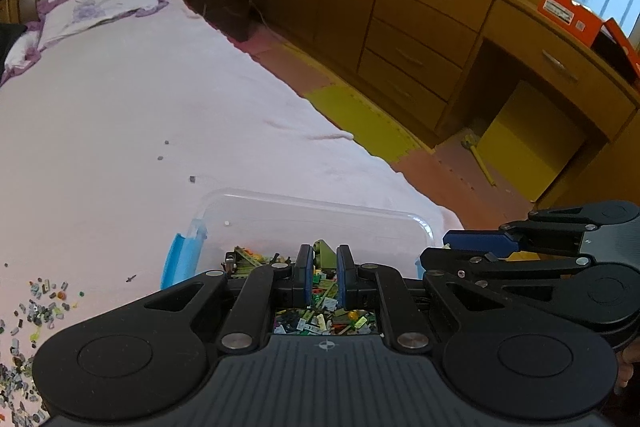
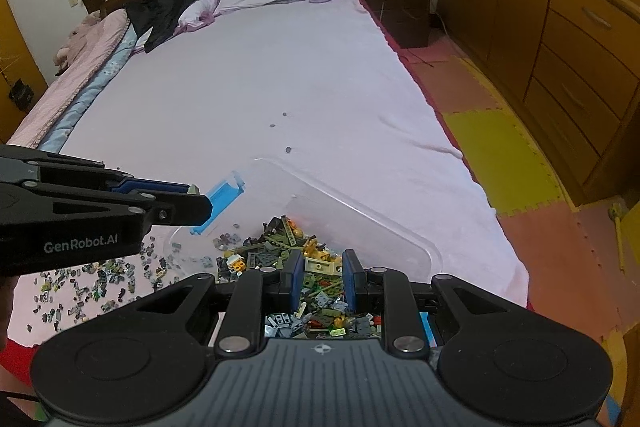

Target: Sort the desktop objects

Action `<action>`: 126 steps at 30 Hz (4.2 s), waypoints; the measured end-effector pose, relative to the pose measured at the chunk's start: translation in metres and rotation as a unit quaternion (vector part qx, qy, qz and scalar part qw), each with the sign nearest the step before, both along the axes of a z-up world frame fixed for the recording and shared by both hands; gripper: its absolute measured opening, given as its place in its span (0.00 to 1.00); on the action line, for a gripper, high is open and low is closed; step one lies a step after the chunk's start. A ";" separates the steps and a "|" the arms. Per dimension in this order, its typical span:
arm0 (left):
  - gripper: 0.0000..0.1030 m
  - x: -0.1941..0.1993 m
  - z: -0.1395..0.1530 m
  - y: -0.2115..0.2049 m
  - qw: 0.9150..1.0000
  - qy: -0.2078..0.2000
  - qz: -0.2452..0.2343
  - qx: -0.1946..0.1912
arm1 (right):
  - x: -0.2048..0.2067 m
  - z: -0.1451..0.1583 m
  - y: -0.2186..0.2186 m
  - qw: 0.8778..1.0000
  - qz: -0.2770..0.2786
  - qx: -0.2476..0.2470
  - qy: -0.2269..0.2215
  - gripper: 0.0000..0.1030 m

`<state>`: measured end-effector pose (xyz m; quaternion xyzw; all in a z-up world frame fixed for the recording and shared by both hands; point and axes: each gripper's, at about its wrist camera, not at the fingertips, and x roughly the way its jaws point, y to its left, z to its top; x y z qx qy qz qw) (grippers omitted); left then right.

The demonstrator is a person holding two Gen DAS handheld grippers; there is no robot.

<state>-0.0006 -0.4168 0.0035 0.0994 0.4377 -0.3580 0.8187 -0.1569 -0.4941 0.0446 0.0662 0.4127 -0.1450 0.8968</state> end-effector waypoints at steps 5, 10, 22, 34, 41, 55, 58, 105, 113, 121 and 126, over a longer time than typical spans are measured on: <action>0.14 -0.001 -0.001 0.000 1.000 0.002 0.001 0.001 | 0.000 -0.001 -0.003 1.000 -0.004 0.001 0.001 0.22; 0.19 -0.001 -0.001 0.001 1.000 0.005 0.007 0.002 | 0.000 -0.001 -0.005 1.000 -0.011 0.003 0.004 0.25; 0.64 -0.001 -0.001 0.012 0.999 0.011 0.038 0.004 | 0.007 -0.002 -0.004 1.000 -0.011 0.012 0.010 0.40; 0.78 -0.005 -0.004 0.053 0.994 0.023 0.102 0.022 | 0.026 -0.009 0.018 0.999 0.020 0.019 0.039 0.49; 0.81 -0.004 -0.004 0.115 0.981 0.031 0.187 0.039 | 0.048 -0.015 0.063 0.995 0.084 0.027 0.044 0.53; 0.81 0.011 -0.023 0.259 0.962 0.056 0.264 0.029 | 0.093 -0.018 0.179 0.989 0.131 -0.007 0.073 0.58; 0.82 0.023 -0.031 0.298 0.963 0.060 0.259 0.032 | 0.103 -0.028 0.216 0.988 0.127 -0.014 0.084 0.58; 0.18 0.194 -0.219 0.452 0.960 0.059 0.254 0.101 | 0.307 -0.195 0.347 0.971 0.135 0.063 0.186 0.56; 0.18 0.168 -0.201 0.492 0.945 0.071 0.307 0.089 | 0.397 -0.247 0.399 0.962 0.188 0.084 0.177 0.36; 0.19 0.177 -0.201 0.506 0.938 0.067 0.329 0.082 | 0.441 -0.288 0.429 0.963 0.187 0.050 0.186 0.35; 0.26 0.189 -0.207 0.507 0.938 0.069 0.333 0.072 | 0.442 -0.296 0.425 0.966 0.177 0.052 0.179 0.23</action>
